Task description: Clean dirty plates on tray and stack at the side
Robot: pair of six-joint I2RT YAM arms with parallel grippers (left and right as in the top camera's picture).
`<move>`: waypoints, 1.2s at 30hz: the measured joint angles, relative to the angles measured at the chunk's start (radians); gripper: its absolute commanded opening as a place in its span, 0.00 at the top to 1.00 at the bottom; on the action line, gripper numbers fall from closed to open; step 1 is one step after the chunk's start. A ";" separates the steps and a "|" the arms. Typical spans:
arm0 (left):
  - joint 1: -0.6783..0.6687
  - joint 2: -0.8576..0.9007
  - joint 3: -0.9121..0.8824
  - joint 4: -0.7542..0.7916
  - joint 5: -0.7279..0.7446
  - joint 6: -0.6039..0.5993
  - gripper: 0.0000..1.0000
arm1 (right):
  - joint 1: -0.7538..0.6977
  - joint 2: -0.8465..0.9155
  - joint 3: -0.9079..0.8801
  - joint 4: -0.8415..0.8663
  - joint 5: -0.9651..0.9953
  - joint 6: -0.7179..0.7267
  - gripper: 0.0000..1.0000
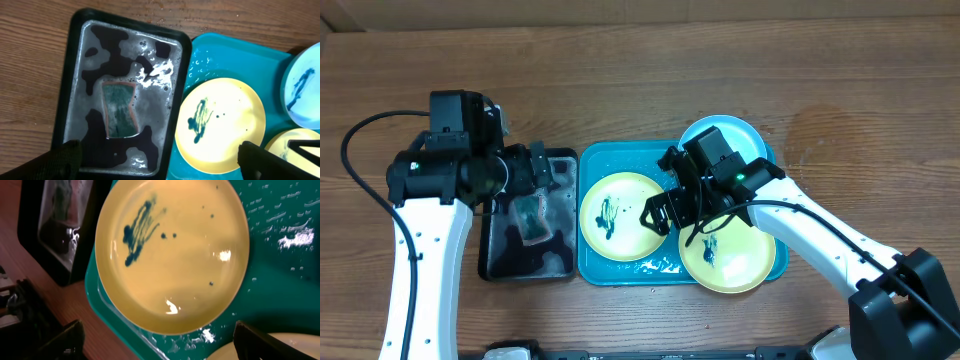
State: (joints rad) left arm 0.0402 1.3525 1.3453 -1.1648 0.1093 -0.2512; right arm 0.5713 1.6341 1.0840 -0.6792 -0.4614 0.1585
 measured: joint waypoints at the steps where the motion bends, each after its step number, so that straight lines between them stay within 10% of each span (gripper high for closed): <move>1: 0.000 0.008 0.000 0.001 0.001 0.000 0.00 | 0.000 0.002 0.000 0.022 0.013 0.019 0.07; 12: 0.000 0.071 0.000 -0.014 0.004 0.000 0.00 | 0.000 0.138 0.000 0.148 0.111 0.198 0.28; 23: 0.000 0.071 0.000 -0.010 0.004 0.002 0.16 | -0.001 0.213 0.000 0.163 0.133 0.294 0.91; 25: 0.000 0.071 0.000 -0.010 0.004 0.001 0.00 | -0.002 0.217 0.000 0.167 0.142 0.303 0.93; 34: 0.000 0.071 0.000 -0.010 0.007 0.008 0.00 | -0.001 0.222 0.000 0.170 0.152 0.309 0.96; 36: 0.000 0.071 0.000 -0.010 0.007 0.008 0.28 | -0.001 0.222 -0.001 0.171 0.153 0.309 0.96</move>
State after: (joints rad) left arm 0.0402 1.4235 1.3453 -1.1748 0.1165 -0.2428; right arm 0.5701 1.8565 1.0832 -0.5079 -0.3084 0.4679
